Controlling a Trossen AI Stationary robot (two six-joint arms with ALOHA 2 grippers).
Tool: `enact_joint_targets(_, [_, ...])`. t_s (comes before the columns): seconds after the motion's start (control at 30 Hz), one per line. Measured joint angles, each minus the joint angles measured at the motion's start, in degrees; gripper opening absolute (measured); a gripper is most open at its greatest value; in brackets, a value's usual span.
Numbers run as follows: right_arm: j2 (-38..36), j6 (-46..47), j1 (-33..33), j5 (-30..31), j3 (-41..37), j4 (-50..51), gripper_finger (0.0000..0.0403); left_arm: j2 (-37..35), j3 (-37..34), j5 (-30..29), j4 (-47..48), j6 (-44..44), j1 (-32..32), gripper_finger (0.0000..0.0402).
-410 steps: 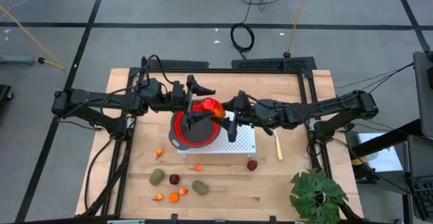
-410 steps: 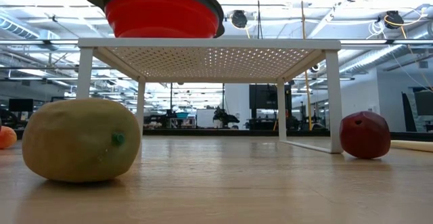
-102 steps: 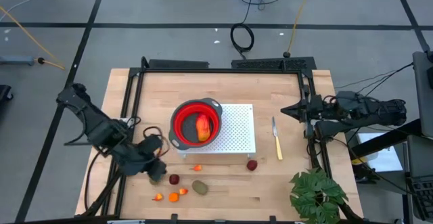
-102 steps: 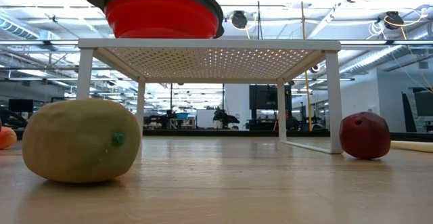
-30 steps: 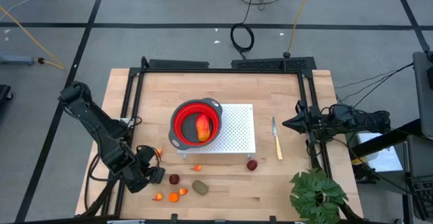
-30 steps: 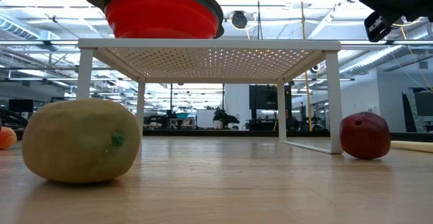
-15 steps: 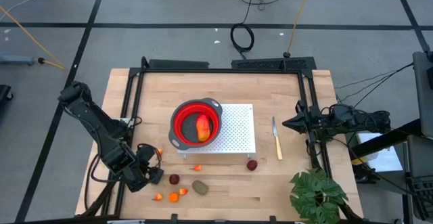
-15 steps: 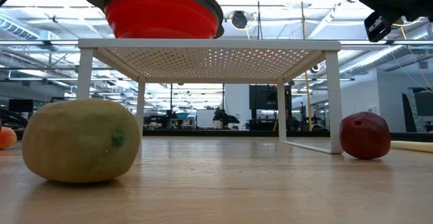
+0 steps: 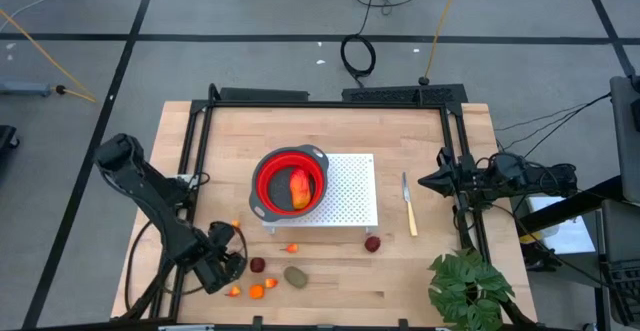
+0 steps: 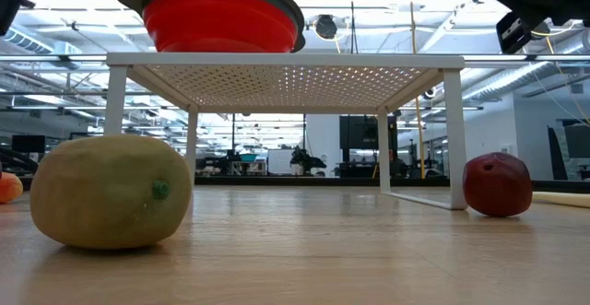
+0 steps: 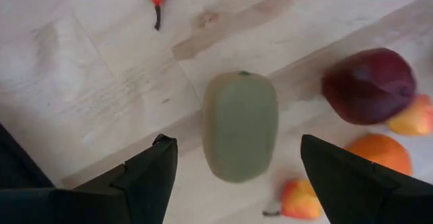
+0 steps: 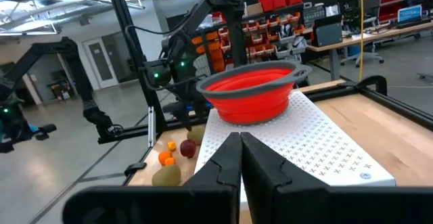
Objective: Pick & Place Fruit
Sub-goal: Put the brown kiwi into the red strainer bowl on the shelf
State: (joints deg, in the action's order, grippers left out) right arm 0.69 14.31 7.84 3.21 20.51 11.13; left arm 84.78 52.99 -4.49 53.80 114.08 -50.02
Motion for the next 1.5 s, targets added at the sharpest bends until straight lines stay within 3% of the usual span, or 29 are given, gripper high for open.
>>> enact_joint_targets(0.73, [0.0, -0.01, 0.0, 0.04, 0.0, 0.03, 0.0, 10.55, 0.0, 3.0, -4.85, -1.4, 0.13, 0.031])
enact_joint_targets(0.9, [0.01, -0.01, 0.0, 0.04, 0.0, 0.03, 0.0, 10.45, 0.0, 4.69, -4.31, -1.4, 0.55, 0.0274])
enact_joint_targets(1.17, [0.0, -0.01, 0.0, 0.02, 0.0, 0.08, 0.0, 9.98, 0.0, 4.67, -4.3, -1.11, 0.6, 0.017])
enact_joint_targets(1.37, [0.02, 0.0, 0.0, 0.0, 0.0, 0.05, 0.0, 6.73, 0.0, 4.91, -4.29, -1.13, 0.37, 0.0165])
enact_joint_targets(1.5, [0.01, -0.01, 0.0, -0.03, 0.0, 0.05, 0.0, 2.86, 0.0, 3.9, -4.22, -1.12, 0.37, 0.0185])
